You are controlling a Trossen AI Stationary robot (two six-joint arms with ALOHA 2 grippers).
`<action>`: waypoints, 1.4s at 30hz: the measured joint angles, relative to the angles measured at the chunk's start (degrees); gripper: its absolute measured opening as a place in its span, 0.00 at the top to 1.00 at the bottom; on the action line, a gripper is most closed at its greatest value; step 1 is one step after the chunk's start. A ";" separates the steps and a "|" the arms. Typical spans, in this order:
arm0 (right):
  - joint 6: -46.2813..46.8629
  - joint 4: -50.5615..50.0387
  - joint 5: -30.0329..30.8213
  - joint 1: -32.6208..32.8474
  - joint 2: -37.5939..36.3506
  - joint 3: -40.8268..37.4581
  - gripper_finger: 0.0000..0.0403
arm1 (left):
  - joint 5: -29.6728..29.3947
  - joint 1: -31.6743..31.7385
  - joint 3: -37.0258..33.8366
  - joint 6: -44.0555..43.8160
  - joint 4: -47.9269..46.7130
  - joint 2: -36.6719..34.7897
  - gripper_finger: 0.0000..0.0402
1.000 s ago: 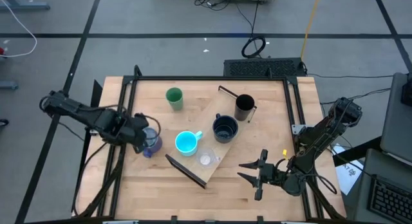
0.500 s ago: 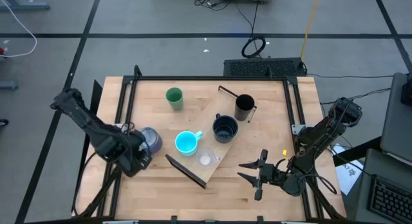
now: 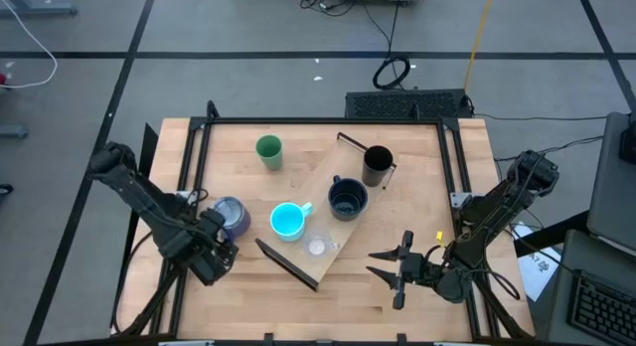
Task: Stack small to large cups/mugs on shelf
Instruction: Put the purple cup on the shelf aligned with the dark blue cup
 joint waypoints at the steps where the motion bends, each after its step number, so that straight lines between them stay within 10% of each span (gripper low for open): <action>1: -0.09 -0.02 0.00 0.00 0.00 0.00 0.68 | -0.32 0.54 0.00 -0.04 0.28 -0.02 0.12; 27: -0.04 1.82 0.00 -0.02 0.00 0.00 0.68 | -5.29 0.61 -7.83 -12.62 8.67 6.49 0.39; 42: -0.04 2.64 -0.02 -0.04 0.00 0.00 0.68 | -9.71 -0.20 -10.03 -11.15 9.83 6.49 0.78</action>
